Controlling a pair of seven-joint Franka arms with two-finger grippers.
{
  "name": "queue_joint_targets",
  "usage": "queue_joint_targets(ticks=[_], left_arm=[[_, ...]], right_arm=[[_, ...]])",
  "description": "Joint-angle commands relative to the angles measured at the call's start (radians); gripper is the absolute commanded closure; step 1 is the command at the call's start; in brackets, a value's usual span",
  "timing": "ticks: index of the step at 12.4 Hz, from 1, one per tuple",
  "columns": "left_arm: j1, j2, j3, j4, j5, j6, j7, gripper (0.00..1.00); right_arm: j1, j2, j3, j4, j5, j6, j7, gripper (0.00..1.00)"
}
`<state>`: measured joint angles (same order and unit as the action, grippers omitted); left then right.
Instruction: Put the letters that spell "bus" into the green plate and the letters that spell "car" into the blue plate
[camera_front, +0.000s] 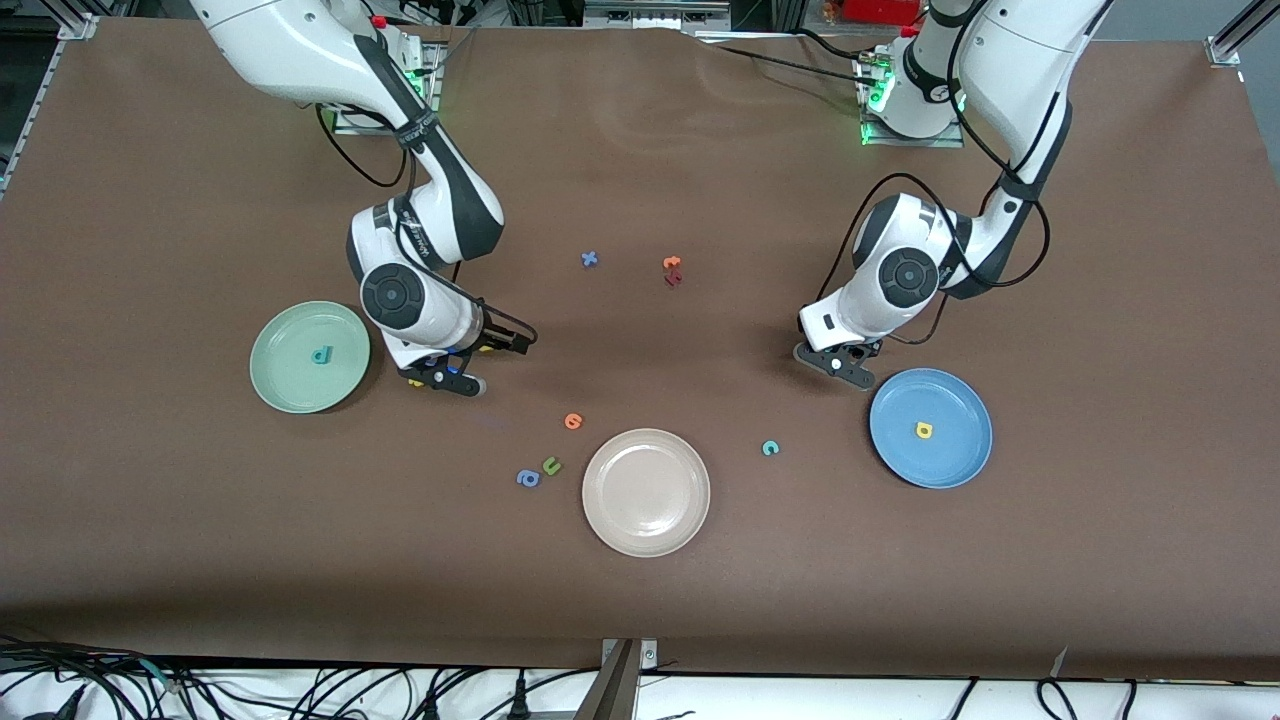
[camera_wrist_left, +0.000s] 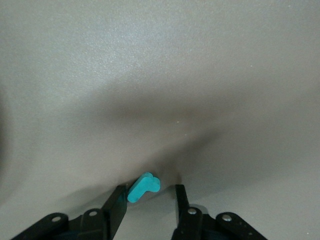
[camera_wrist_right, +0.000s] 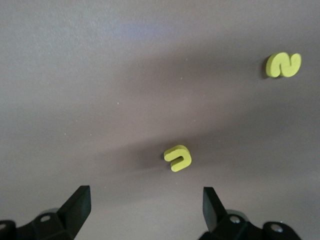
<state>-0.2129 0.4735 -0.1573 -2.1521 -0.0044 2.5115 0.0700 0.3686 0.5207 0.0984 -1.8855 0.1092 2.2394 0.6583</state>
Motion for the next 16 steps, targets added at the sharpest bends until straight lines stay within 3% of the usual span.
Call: queue_joint_targets(ticks=[1, 5, 8, 10, 13, 16], left_arm=[[0.009, 0.008, 0.001, 0.003, 0.05, 0.012, -0.007, 0.66], [0.012, 0.007, 0.001, 0.006, 0.052, 0.012, -0.006, 0.96], [0.012, -0.003, 0.001, 0.021, 0.052, 0.001, -0.009, 1.0], [0.02, -0.03, 0.005, 0.052, 0.052, -0.016, -0.009, 1.0], [0.114, -0.023, 0.005, 0.245, 0.052, -0.254, 0.113, 0.99], [0.216, 0.014, 0.005, 0.313, 0.052, -0.303, 0.308, 0.98]], right_arm=[[0.022, -0.001, -0.003, -0.021, -0.005, 0.034, 0.012, 0.01], [0.027, 0.012, -0.003, -0.035, -0.006, 0.068, 0.012, 0.01], [0.065, 0.013, -0.005, -0.066, -0.014, 0.158, 0.009, 0.01], [0.087, 0.012, -0.017, -0.067, -0.064, 0.158, 0.003, 0.01], [0.085, 0.004, -0.039, -0.112, -0.161, 0.16, -0.058, 0.01], [0.081, 0.012, -0.051, -0.113, -0.183, 0.192, -0.121, 0.01]])
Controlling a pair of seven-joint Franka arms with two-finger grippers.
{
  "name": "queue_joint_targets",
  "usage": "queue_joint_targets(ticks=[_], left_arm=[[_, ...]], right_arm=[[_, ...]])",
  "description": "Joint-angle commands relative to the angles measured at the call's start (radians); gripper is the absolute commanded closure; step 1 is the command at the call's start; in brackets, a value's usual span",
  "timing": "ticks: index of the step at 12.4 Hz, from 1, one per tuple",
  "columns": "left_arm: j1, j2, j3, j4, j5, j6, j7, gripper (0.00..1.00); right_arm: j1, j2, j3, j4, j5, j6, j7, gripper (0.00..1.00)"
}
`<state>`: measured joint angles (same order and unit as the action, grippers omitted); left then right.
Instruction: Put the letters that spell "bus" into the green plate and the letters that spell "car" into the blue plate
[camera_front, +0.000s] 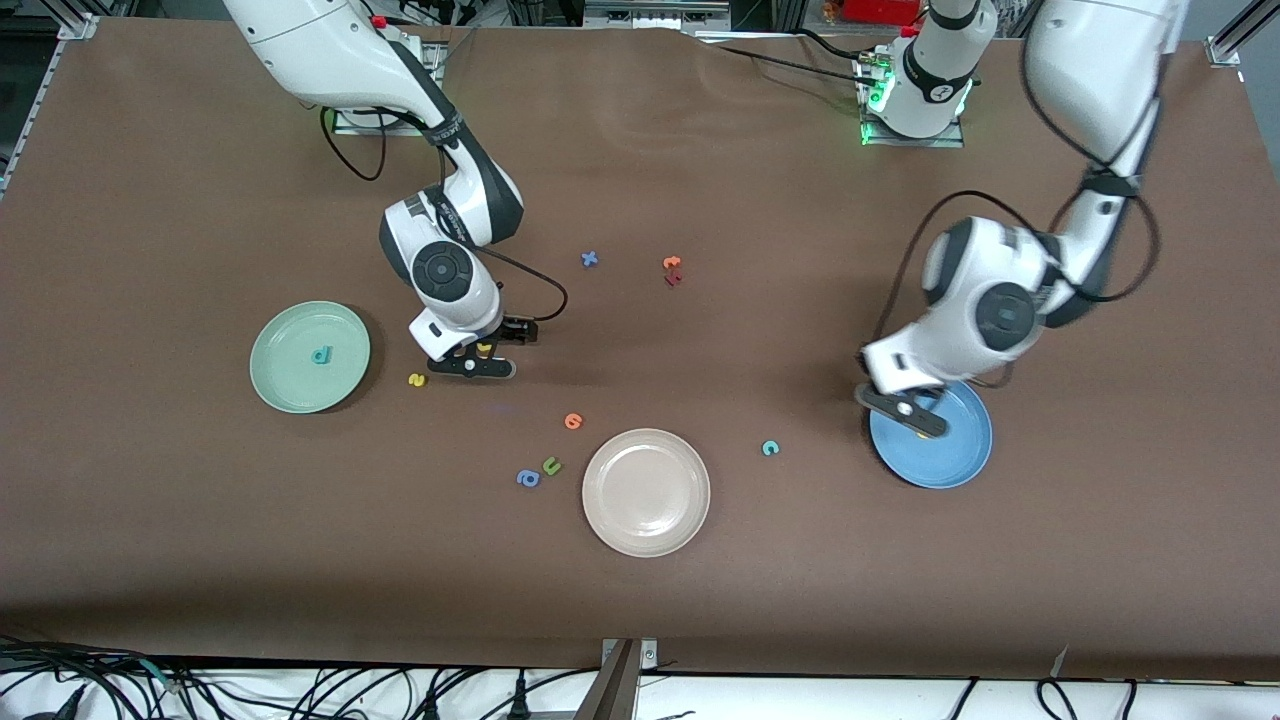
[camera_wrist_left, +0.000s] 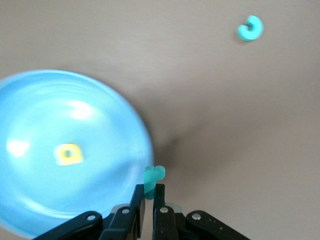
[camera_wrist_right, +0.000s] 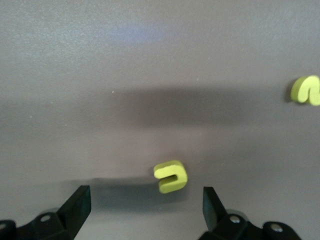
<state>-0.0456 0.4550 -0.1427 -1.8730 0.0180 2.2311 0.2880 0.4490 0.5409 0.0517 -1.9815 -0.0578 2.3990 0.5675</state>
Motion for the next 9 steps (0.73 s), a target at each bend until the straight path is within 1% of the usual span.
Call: queue_joint_targets(ticks=[1, 2, 3, 5, 6, 8, 9], left_arm=[[0.061, 0.059, -0.006, 0.047, 0.031, -0.022, 0.102, 0.94], [0.081, 0.083, -0.006, 0.07, 0.031, -0.022, 0.103, 0.63], [0.085, 0.085, -0.008, 0.074, 0.03, -0.022, 0.102, 0.01], [0.075, 0.077, -0.017, 0.086, 0.024, -0.028, 0.102, 0.0], [0.072, 0.077, -0.02, 0.095, 0.016, -0.031, 0.1, 0.0], [0.073, 0.071, -0.057, 0.118, 0.011, -0.042, 0.088, 0.0], [0.072, 0.071, -0.084, 0.126, 0.011, -0.047, 0.062, 0.0]], right_arm=[[0.0, -0.007, -0.004, -0.017, -0.016, 0.037, -0.029, 0.02], [-0.004, -0.007, -0.004, -0.017, -0.016, 0.043, -0.031, 0.1], [-0.009, -0.007, -0.004, -0.019, -0.016, 0.051, -0.031, 0.17], [-0.021, 0.0, -0.004, -0.02, -0.016, 0.072, -0.031, 0.24], [-0.026, 0.004, -0.004, -0.034, -0.014, 0.1, -0.032, 0.24], [-0.044, 0.004, -0.004, -0.048, -0.013, 0.121, -0.035, 0.24], [-0.044, 0.002, -0.004, -0.048, -0.011, 0.121, -0.035, 0.31]])
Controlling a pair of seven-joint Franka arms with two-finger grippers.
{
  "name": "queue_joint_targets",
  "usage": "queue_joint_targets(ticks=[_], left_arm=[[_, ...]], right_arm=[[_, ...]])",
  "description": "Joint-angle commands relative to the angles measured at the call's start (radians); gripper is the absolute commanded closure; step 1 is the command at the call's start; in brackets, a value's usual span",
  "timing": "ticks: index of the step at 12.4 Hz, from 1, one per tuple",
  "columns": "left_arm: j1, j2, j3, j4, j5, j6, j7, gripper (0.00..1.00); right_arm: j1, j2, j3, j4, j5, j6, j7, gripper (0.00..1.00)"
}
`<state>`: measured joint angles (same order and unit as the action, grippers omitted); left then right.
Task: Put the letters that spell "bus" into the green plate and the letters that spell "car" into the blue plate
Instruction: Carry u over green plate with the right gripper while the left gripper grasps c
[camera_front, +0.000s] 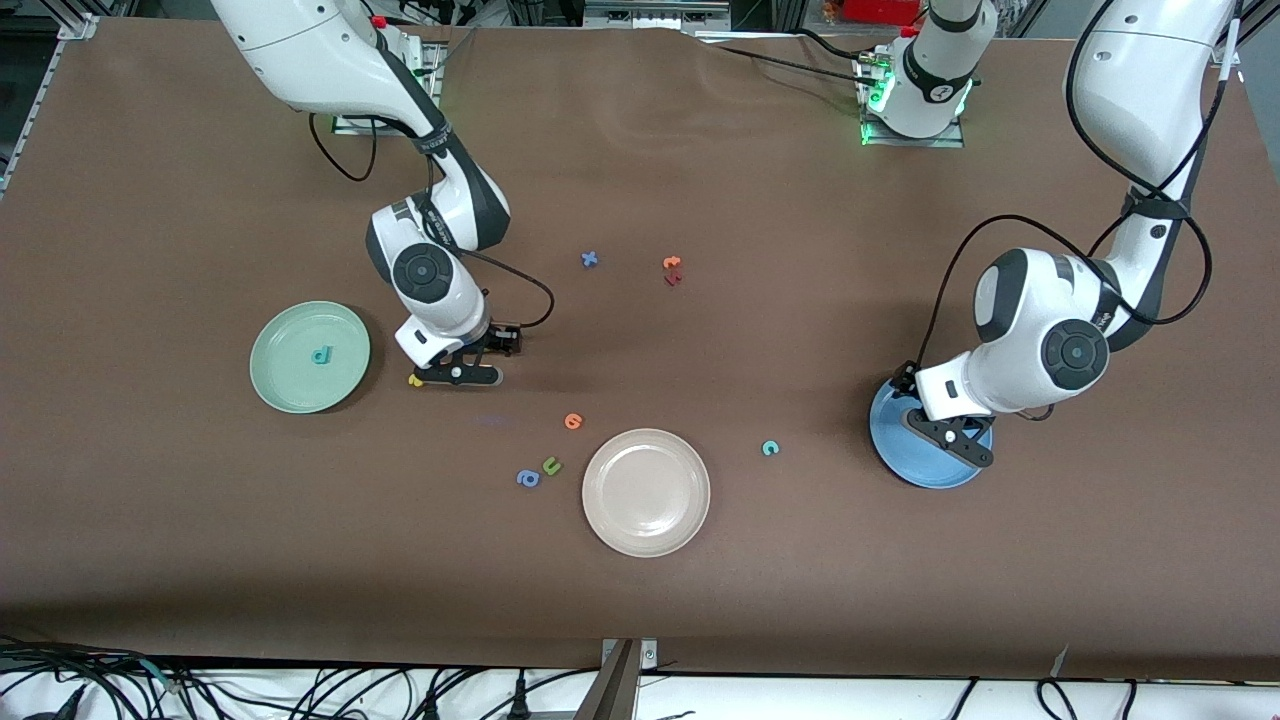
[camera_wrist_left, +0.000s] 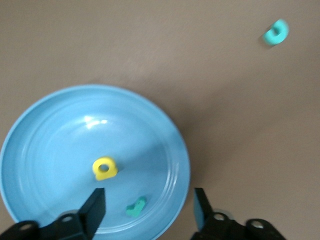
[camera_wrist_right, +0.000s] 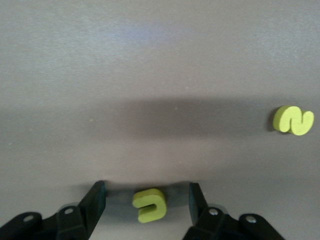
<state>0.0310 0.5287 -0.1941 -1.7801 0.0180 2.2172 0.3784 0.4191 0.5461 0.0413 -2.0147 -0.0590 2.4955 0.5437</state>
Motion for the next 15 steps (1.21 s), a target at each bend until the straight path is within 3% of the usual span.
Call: queue_joint_targets(ticks=[1, 5, 9, 12, 15], left_arm=[[-0.006, -0.001, -0.062, 0.053, 0.013, -0.034, -0.095, 0.0], [-0.141, 0.114, -0.076, 0.198, 0.027, -0.03, -0.306, 0.0], [-0.218, 0.288, -0.059, 0.407, 0.027, -0.022, -0.342, 0.0], [-0.35, 0.326, 0.069, 0.429, 0.027, 0.011, -0.34, 0.01], [-0.367, 0.352, 0.081, 0.424, 0.027, 0.065, -0.339, 0.02]], right_arm=[[-0.014, -0.003, 0.006, -0.015, -0.009, 0.023, -0.011, 0.39], [-0.014, -0.012, 0.009, -0.027, 0.004, 0.008, 0.001, 0.42], [-0.014, -0.02, 0.011, -0.035, 0.004, 0.002, 0.001, 0.42], [-0.014, -0.022, 0.011, -0.033, 0.004, -0.003, 0.005, 0.62], [-0.014, -0.02, 0.012, -0.035, 0.004, -0.003, 0.005, 0.8]])
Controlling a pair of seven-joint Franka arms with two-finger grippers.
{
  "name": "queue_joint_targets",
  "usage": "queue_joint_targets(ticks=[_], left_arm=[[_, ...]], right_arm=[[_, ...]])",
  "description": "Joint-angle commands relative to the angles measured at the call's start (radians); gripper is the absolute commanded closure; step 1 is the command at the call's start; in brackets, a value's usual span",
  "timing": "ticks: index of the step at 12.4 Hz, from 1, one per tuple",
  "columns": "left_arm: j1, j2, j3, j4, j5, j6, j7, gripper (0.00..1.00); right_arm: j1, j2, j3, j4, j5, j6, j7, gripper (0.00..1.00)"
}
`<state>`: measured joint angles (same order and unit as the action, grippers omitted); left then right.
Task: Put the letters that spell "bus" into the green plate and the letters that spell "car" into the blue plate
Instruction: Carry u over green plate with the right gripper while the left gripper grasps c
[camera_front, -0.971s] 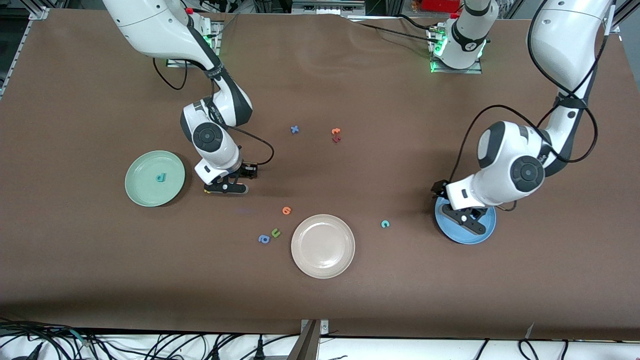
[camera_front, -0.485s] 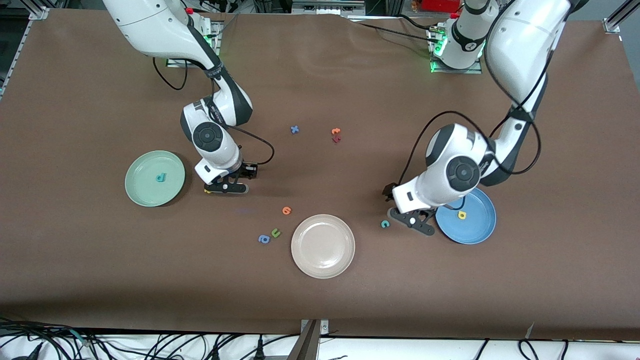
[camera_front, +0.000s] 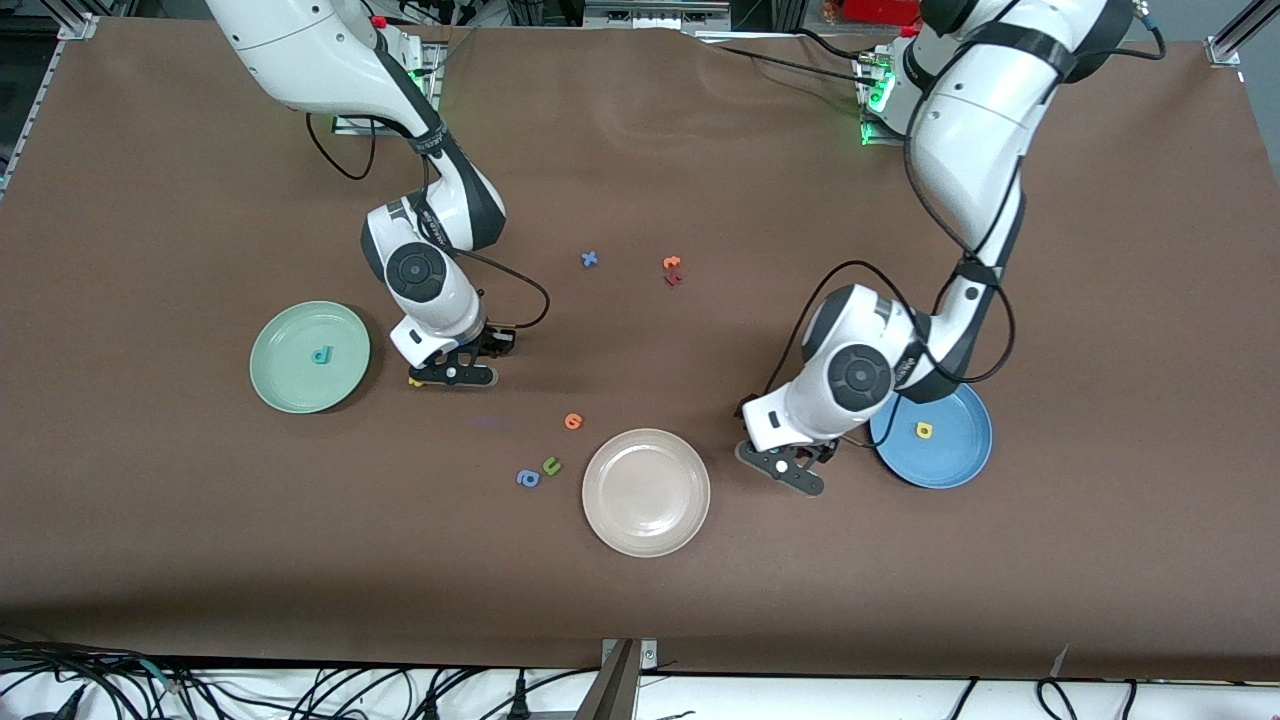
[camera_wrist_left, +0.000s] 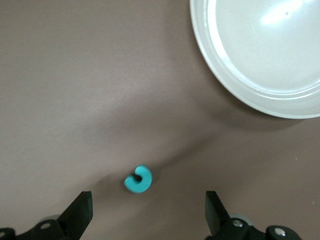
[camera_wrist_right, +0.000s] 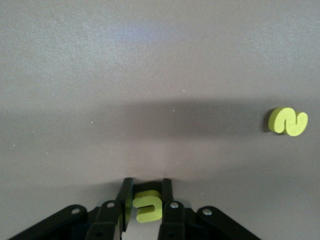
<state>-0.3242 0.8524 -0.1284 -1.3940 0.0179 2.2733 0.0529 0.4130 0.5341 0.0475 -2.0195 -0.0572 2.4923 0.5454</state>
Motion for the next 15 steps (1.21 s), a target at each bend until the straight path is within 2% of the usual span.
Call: queue_joint_targets(ticks=[1, 2, 3, 5, 6, 8, 9, 13, 14, 15], left_arm=[[-0.012, 0.039, 0.016, 0.036, 0.028, 0.027, -0.002, 0.03], [-0.009, 0.049, 0.016, 0.033, 0.031, 0.061, -0.001, 0.04], [-0.01, 0.054, 0.016, 0.032, 0.048, 0.083, 0.001, 0.09], [-0.004, 0.06, 0.015, 0.032, 0.137, 0.086, -0.002, 0.1], [-0.004, 0.066, 0.015, 0.03, 0.139, 0.086, -0.001, 0.11], [-0.006, 0.071, 0.015, 0.023, 0.132, 0.086, -0.002, 0.21], [-0.009, 0.073, 0.015, 0.02, 0.128, 0.086, -0.005, 0.27], [-0.004, 0.065, 0.013, 0.003, 0.128, 0.078, -0.002, 0.74], [-0.003, 0.063, 0.012, 0.003, 0.128, 0.075, -0.004, 0.8], [-0.004, 0.063, 0.012, 0.003, 0.128, 0.075, -0.008, 0.82]], right_arm=[[-0.008, -0.01, 0.006, -0.03, 0.002, 0.0, 0.004, 0.81], [-0.008, -0.01, 0.006, -0.03, 0.002, 0.0, 0.004, 0.85], [-0.008, -0.01, 0.006, -0.028, 0.002, -0.004, 0.001, 0.86], [-0.008, -0.045, 0.0, 0.002, 0.0, -0.087, -0.012, 0.86], [-0.01, -0.075, -0.011, 0.033, 0.0, -0.175, -0.016, 0.86], [-0.01, -0.123, -0.046, 0.118, 0.0, -0.385, -0.057, 0.86], [-0.01, -0.143, -0.082, 0.133, 0.002, -0.441, -0.115, 0.86], [-0.01, -0.157, -0.32, 0.119, 0.002, -0.491, -0.494, 0.86], [-0.022, -0.145, -0.362, 0.113, 0.003, -0.483, -0.563, 0.86], [-0.06, -0.122, -0.366, 0.111, 0.003, -0.474, -0.617, 0.86]])
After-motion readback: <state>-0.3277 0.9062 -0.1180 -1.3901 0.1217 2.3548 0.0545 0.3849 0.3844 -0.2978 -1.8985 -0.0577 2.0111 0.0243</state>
